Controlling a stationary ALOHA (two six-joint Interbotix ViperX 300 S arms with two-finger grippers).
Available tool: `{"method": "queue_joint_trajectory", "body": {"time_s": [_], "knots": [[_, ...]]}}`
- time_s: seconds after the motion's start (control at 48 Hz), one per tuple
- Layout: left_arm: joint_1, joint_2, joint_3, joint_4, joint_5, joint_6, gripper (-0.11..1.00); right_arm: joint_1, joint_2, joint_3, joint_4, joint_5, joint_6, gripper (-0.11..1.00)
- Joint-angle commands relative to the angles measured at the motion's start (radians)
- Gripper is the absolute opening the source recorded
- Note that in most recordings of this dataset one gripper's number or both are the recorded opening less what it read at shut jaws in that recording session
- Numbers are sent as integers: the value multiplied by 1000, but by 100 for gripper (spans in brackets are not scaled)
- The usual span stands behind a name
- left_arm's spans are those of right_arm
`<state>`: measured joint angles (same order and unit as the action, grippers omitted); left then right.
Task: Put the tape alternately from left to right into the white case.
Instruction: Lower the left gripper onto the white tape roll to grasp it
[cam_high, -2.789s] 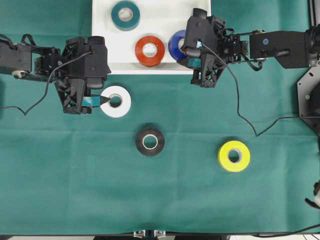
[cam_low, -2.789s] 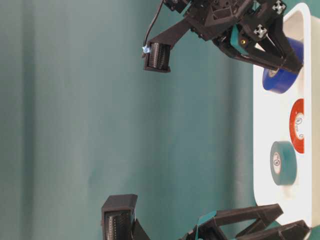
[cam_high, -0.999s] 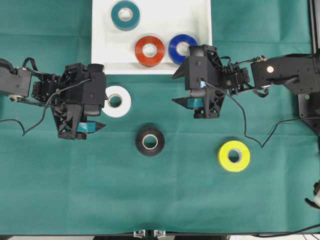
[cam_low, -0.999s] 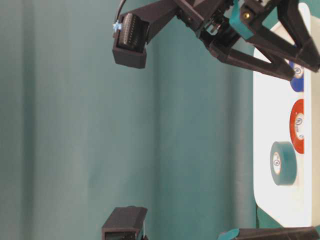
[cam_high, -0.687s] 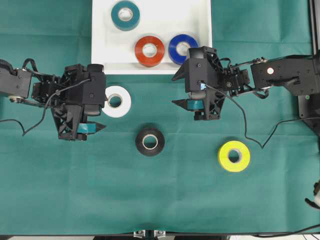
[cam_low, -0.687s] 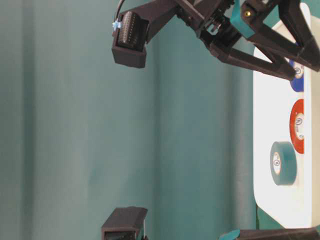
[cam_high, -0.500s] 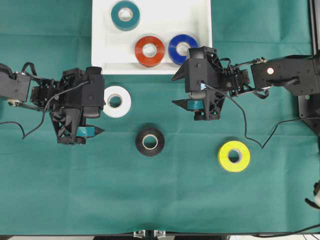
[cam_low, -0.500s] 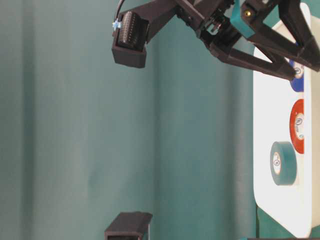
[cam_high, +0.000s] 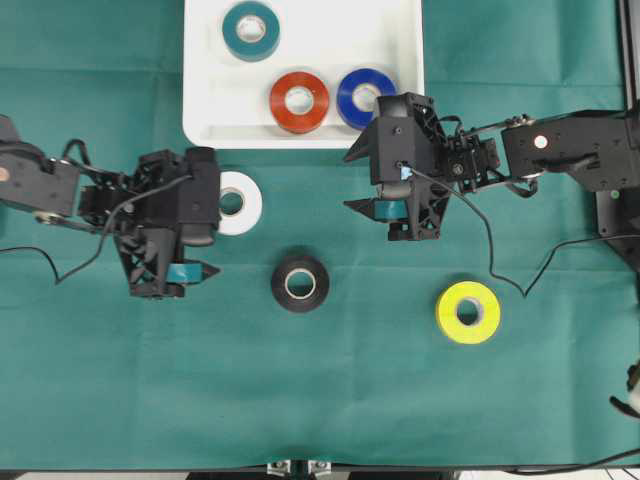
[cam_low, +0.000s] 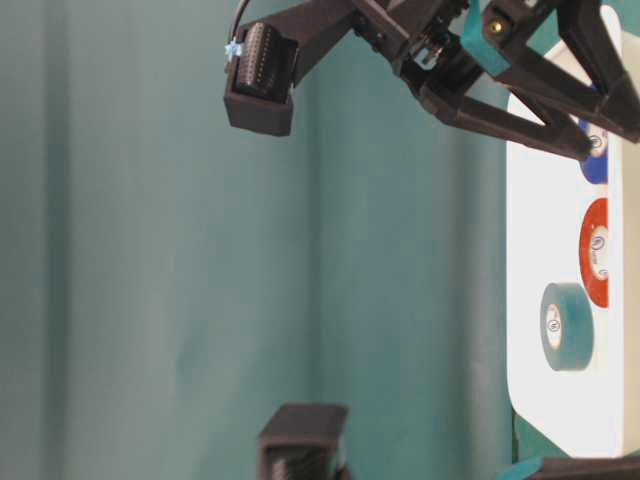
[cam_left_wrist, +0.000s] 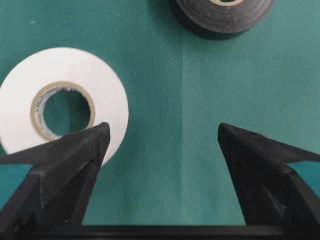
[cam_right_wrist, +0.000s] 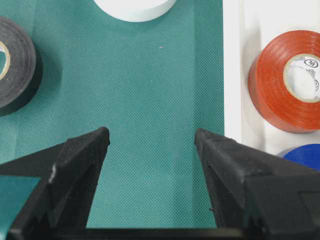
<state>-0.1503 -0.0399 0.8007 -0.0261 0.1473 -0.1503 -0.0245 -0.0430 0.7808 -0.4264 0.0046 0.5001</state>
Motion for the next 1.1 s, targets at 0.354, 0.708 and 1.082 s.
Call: {"method": "queue_joint_trajectory", "body": {"time_s": [0.354, 0.708, 1.082], "knots": [[74, 35, -48, 5, -9, 66, 64, 14, -12, -9, -2, -8, 2, 77], [87, 83, -60, 3, -9, 86, 64, 20, -11, -9, -2, -8, 2, 77], [103, 140, -58, 5, -14, 86, 64, 20, -11, -9, -2, -8, 2, 77]]}}
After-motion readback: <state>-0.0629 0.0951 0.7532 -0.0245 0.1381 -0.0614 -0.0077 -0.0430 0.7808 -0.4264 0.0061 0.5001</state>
